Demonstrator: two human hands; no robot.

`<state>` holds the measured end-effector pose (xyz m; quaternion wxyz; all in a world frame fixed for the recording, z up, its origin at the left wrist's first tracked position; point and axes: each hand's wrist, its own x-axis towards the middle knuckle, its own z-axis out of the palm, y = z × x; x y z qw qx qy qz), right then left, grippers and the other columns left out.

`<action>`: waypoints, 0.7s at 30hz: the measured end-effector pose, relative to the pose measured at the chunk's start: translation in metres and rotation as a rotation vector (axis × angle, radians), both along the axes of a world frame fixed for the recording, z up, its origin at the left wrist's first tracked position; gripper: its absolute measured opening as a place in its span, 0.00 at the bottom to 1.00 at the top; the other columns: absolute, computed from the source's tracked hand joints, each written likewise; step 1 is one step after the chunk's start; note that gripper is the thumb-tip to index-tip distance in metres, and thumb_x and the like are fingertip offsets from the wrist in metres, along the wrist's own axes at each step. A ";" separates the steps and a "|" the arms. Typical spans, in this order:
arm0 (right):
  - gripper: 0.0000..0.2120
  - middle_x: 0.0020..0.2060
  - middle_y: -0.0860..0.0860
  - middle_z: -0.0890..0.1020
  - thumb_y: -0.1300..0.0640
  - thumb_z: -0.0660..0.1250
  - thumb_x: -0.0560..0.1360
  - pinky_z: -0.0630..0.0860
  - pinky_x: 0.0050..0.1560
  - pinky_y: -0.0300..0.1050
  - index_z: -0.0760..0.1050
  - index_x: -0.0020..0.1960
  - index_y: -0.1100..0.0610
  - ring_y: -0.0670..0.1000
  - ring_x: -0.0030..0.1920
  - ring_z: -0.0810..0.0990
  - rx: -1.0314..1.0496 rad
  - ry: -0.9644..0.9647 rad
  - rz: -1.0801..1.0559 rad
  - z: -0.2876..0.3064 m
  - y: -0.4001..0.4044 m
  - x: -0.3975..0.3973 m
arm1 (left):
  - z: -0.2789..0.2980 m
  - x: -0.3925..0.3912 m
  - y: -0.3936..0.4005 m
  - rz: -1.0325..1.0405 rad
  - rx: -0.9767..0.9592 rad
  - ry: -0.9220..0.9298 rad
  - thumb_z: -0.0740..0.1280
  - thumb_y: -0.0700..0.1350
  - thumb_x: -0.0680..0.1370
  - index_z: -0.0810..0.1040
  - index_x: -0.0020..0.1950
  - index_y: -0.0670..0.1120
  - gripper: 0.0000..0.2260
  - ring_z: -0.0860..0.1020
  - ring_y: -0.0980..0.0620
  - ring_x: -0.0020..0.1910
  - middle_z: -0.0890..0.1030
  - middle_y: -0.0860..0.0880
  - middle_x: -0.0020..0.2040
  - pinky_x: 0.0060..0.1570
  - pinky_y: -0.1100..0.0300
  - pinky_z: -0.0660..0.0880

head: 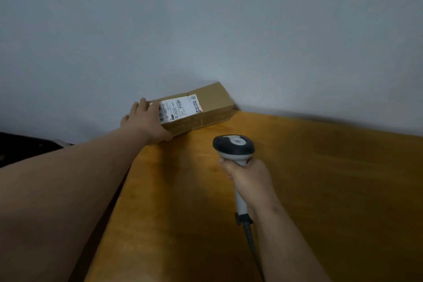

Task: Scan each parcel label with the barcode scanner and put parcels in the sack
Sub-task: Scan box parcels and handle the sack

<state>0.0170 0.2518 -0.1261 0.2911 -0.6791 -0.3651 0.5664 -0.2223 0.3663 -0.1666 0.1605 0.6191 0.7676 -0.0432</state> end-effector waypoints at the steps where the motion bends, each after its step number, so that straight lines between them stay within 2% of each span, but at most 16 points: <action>1: 0.05 0.48 0.56 0.84 0.54 0.72 0.75 0.73 0.41 0.40 0.76 0.44 0.50 0.49 0.44 0.81 -0.006 0.006 -0.005 -0.002 0.000 0.000 | 0.001 -0.001 0.000 -0.018 -0.011 0.044 0.74 0.64 0.67 0.52 0.80 0.53 0.48 0.54 0.41 0.77 0.57 0.44 0.78 0.71 0.38 0.59; 4: 0.04 0.49 0.56 0.84 0.54 0.73 0.75 0.74 0.42 0.42 0.77 0.45 0.51 0.49 0.45 0.82 -0.013 0.027 -0.029 -0.004 -0.002 -0.003 | 0.010 0.004 -0.006 -0.088 0.005 0.188 0.72 0.63 0.67 0.59 0.75 0.54 0.41 0.64 0.41 0.70 0.69 0.45 0.69 0.64 0.43 0.64; 7: 0.04 0.48 0.57 0.85 0.54 0.73 0.74 0.76 0.46 0.46 0.79 0.43 0.50 0.53 0.50 0.83 0.002 0.031 -0.057 -0.003 -0.009 -0.007 | 0.012 0.012 -0.023 -0.099 0.007 0.167 0.72 0.65 0.66 0.58 0.75 0.54 0.43 0.66 0.41 0.67 0.71 0.45 0.67 0.63 0.45 0.64; 9: 0.05 0.48 0.57 0.85 0.54 0.74 0.74 0.78 0.50 0.50 0.78 0.41 0.49 0.55 0.51 0.83 0.008 0.034 -0.074 -0.002 -0.016 -0.011 | 0.007 0.019 -0.040 -0.019 -0.001 0.042 0.73 0.65 0.65 0.53 0.78 0.52 0.48 0.64 0.40 0.69 0.67 0.44 0.69 0.65 0.44 0.64; 11: 0.05 0.49 0.58 0.84 0.53 0.74 0.74 0.77 0.48 0.49 0.79 0.42 0.49 0.56 0.51 0.83 0.007 0.046 -0.088 -0.001 -0.024 -0.012 | 0.002 0.026 -0.060 0.093 -0.003 -0.157 0.76 0.63 0.64 0.52 0.79 0.48 0.52 0.63 0.40 0.70 0.64 0.44 0.70 0.66 0.44 0.67; 13: 0.05 0.50 0.60 0.84 0.52 0.73 0.74 0.74 0.44 0.46 0.80 0.43 0.52 0.58 0.52 0.83 0.010 0.061 -0.103 0.001 -0.034 -0.011 | -0.002 0.034 -0.082 0.181 0.036 -0.311 0.78 0.62 0.63 0.55 0.78 0.46 0.52 0.62 0.41 0.70 0.62 0.44 0.70 0.67 0.45 0.69; 15: 0.08 0.49 0.60 0.84 0.51 0.74 0.74 0.74 0.44 0.46 0.81 0.46 0.56 0.59 0.52 0.83 0.017 0.085 -0.115 0.003 -0.045 -0.010 | -0.004 0.042 -0.106 0.245 0.076 -0.392 0.79 0.61 0.63 0.57 0.77 0.45 0.51 0.60 0.43 0.72 0.61 0.45 0.70 0.69 0.46 0.67; 18: 0.10 0.42 0.50 0.86 0.48 0.75 0.72 0.78 0.57 0.51 0.81 0.50 0.52 0.53 0.50 0.84 0.039 0.120 -0.138 0.008 -0.062 -0.007 | -0.002 0.060 -0.142 0.361 0.144 -0.506 0.81 0.58 0.62 0.56 0.77 0.45 0.53 0.58 0.44 0.74 0.60 0.45 0.72 0.70 0.48 0.64; 21: 0.09 0.44 0.46 0.86 0.48 0.75 0.72 0.77 0.62 0.57 0.81 0.50 0.47 0.49 0.52 0.84 0.080 0.168 -0.164 0.015 -0.079 0.001 | 0.011 0.085 -0.173 0.452 0.224 -0.628 0.83 0.55 0.61 0.57 0.77 0.45 0.52 0.58 0.45 0.73 0.62 0.46 0.72 0.70 0.48 0.64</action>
